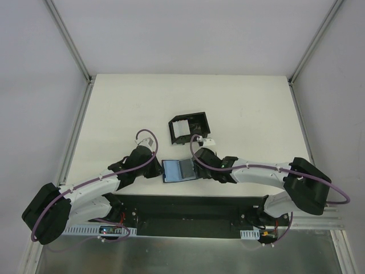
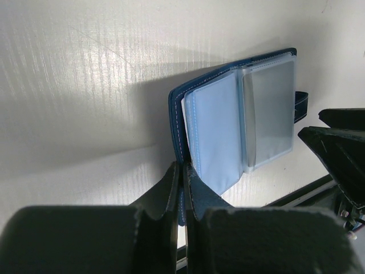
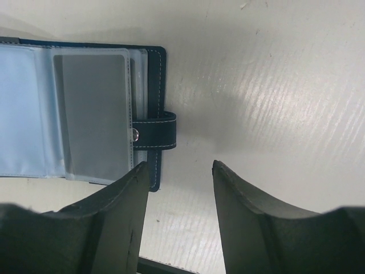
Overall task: Put the credit cards into the card holder
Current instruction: Pick up the credit card from the storage box.
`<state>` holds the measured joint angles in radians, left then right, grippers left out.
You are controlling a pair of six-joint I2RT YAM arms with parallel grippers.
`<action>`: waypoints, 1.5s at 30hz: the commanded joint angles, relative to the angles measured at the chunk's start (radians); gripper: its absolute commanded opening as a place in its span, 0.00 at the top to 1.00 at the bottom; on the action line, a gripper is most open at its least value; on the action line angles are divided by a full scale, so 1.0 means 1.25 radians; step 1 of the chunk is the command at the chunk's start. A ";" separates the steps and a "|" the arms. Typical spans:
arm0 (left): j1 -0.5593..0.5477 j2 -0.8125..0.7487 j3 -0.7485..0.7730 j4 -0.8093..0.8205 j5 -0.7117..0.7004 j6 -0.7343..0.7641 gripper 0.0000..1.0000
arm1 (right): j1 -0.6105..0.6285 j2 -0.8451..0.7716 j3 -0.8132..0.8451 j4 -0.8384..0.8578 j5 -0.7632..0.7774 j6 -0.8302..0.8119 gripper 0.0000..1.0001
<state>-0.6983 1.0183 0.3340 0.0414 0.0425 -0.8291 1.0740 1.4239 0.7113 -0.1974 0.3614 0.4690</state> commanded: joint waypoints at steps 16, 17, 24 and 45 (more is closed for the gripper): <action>0.008 -0.004 0.016 -0.015 -0.002 0.001 1.00 | 0.001 0.076 -0.072 0.154 0.122 0.119 0.47; 0.008 -0.005 0.014 -0.015 0.002 0.001 1.00 | 0.000 0.073 -0.074 0.154 0.135 0.131 0.47; 0.008 -0.017 0.002 -0.015 -0.001 -0.007 1.00 | -0.039 0.029 -0.105 0.137 0.183 0.181 0.47; 0.009 -0.008 0.016 -0.015 -0.005 0.003 1.00 | -0.051 0.014 -0.066 -0.038 0.148 0.197 0.60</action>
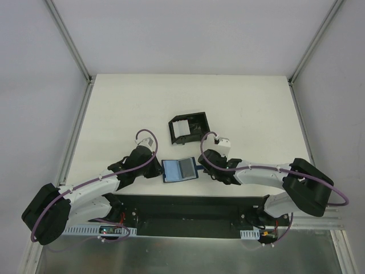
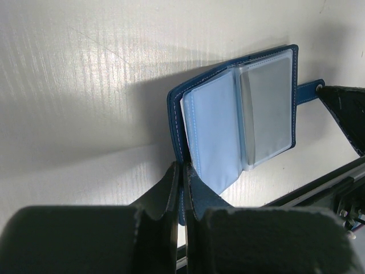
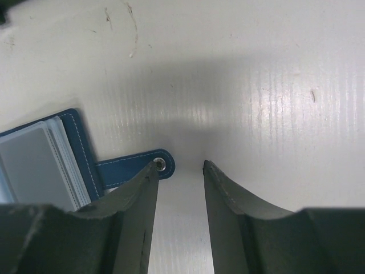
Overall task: Put the credit cards into the card holder
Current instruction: Pick up the credit card from the storage box.
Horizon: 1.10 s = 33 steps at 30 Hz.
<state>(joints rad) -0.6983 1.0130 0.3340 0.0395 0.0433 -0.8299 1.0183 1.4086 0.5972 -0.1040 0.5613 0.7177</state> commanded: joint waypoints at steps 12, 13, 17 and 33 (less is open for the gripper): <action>0.008 0.006 0.029 -0.013 0.001 0.020 1.00 | -0.024 0.108 0.138 -0.216 -0.061 -0.092 0.68; 0.009 0.007 0.029 -0.013 0.000 0.021 1.00 | -0.023 0.106 0.146 -0.224 -0.061 -0.102 0.68; 0.009 0.009 0.036 -0.013 -0.002 0.029 1.00 | -0.028 0.077 0.180 -0.246 -0.064 -0.145 0.68; 0.009 0.018 0.063 -0.011 0.001 0.050 1.00 | -0.091 -0.024 0.368 -0.232 -0.228 -0.314 0.52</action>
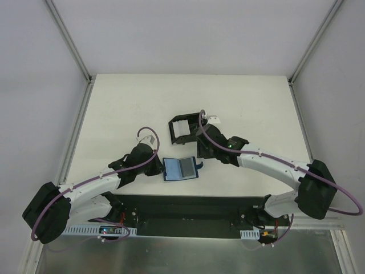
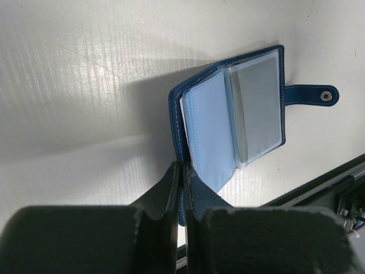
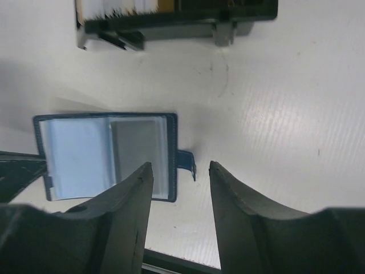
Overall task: Put the credit cards into the card holder
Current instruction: Pick up the credit card from the storage box.
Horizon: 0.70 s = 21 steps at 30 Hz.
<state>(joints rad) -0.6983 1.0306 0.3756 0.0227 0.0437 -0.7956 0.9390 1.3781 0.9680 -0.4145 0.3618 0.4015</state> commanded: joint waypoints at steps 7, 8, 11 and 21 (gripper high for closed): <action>0.009 -0.008 0.026 0.004 -0.001 0.029 1.00 | -0.119 0.120 0.191 0.068 -0.205 -0.093 0.43; 0.009 -0.012 0.026 0.005 -0.002 0.031 1.00 | -0.130 0.140 0.208 0.074 -0.221 -0.101 0.40; 0.009 -0.011 0.025 0.005 -0.002 0.036 1.00 | -0.152 0.202 0.256 0.076 -0.253 -0.110 0.39; 0.010 -0.018 0.022 0.005 -0.005 0.038 1.00 | -0.216 0.369 0.384 0.069 -0.364 -0.126 0.33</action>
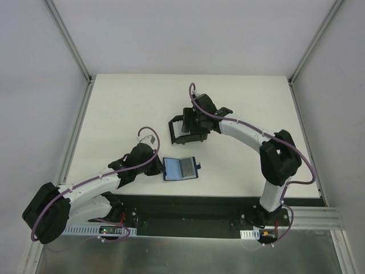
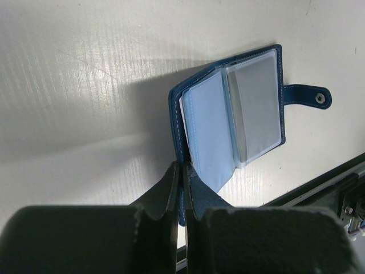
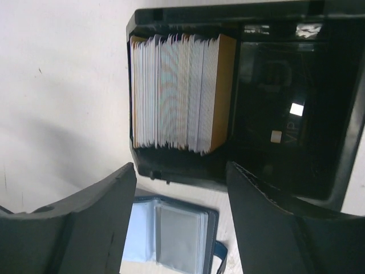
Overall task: Put the credit cards into the card holder
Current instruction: Pick up the credit card from the storage box.
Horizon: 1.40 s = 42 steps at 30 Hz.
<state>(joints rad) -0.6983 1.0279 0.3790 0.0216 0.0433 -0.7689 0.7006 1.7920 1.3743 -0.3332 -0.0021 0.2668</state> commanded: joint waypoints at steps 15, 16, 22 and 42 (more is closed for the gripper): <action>0.016 0.005 0.020 0.006 -0.002 0.016 1.00 | -0.090 0.183 0.142 0.043 -0.197 -0.045 0.24; 0.016 0.006 0.020 0.006 -0.002 0.015 1.00 | -0.089 0.190 0.146 0.041 -0.200 -0.048 0.24; 0.019 0.008 0.021 0.006 0.000 0.015 1.00 | -0.092 0.217 0.163 0.037 -0.235 -0.047 0.25; 0.020 0.016 0.018 0.011 0.006 0.011 1.00 | -0.097 0.126 0.097 0.080 -0.249 -0.044 0.48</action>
<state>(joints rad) -0.6853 1.0416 0.3790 0.0219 0.0437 -0.7681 0.5812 2.0312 1.4971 -0.2619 -0.2897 0.2222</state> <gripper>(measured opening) 0.006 0.535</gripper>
